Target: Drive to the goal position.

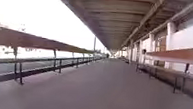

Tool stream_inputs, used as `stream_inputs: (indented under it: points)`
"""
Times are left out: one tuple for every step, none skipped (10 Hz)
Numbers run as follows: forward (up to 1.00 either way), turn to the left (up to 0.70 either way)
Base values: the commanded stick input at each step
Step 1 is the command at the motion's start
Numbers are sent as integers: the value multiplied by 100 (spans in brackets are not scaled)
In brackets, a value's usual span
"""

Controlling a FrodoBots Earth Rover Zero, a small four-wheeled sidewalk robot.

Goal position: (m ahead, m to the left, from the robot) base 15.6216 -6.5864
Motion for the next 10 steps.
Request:
stream_inputs:
  points:
    - [70, 0]
    - [70, 0]
    - [70, 0]
    - [70, 0]
    - [70, 0]
    - [70, 0]
    - [70, 0]
    - [70, 0]
    - [70, 0]
    - [70, 0]
